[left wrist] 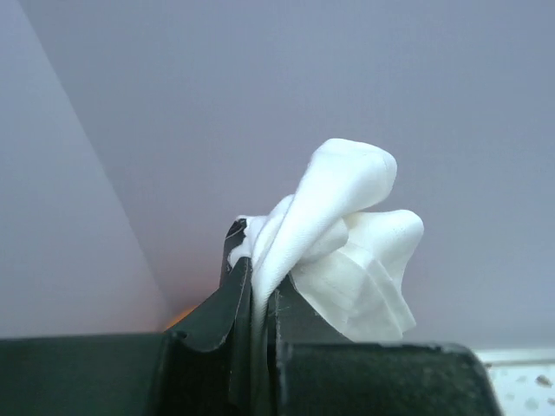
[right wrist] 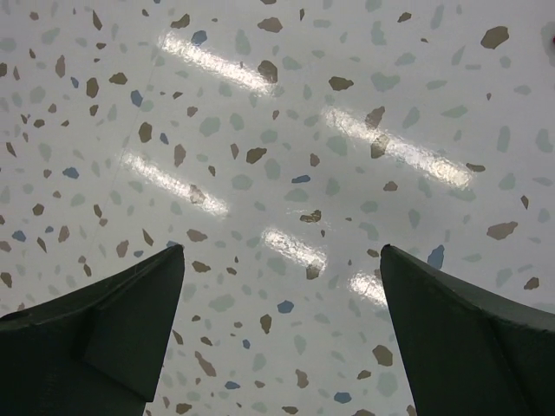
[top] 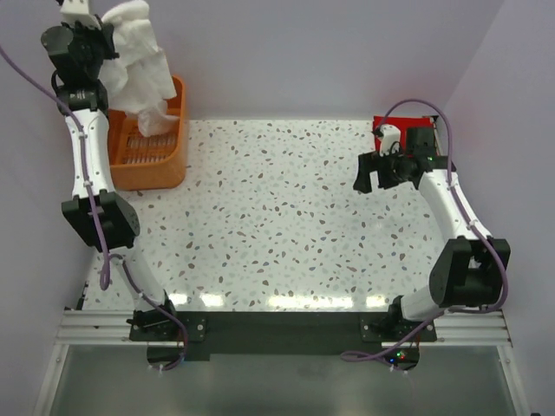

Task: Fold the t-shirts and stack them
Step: Grab the tshirt from the pile, then move the tshirt to the center of the board

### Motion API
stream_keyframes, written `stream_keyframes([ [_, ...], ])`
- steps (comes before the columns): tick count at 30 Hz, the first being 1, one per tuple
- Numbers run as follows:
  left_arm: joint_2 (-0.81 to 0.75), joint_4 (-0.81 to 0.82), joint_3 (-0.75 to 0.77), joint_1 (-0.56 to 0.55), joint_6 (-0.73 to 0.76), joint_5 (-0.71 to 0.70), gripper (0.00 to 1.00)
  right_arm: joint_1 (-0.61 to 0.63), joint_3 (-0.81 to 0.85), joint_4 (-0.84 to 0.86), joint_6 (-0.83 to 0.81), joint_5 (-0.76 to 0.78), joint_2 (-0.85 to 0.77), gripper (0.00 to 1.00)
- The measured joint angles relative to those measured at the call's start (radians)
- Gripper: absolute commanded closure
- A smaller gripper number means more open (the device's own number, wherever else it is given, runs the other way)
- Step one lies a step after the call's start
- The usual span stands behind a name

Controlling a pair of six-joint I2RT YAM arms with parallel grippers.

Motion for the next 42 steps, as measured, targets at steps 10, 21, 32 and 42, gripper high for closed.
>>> stream_keyframes([
  [10, -0.187, 0.174, 0.039, -0.278, -0.090, 0.125, 1.00, 0.000, -0.105, 0.050, 0.021, 0.001, -0.138, 0.01],
  [21, -0.337, 0.243, -0.237, -0.374, -0.369, 0.251, 0.15, 0.000, -0.164, 0.046, 0.024, 0.011, -0.246, 0.01],
  [32, -0.502, -0.013, -0.876, -0.184, -0.345, 0.321, 0.00, 0.000, -0.165, -0.027, -0.098, 0.027, -0.253, 0.01],
  [42, -0.494, -0.227, -1.022, -0.378, -0.048, 0.326, 0.10, 0.103, -0.105, -0.007, -0.152, 0.034, -0.013, 0.10],
])
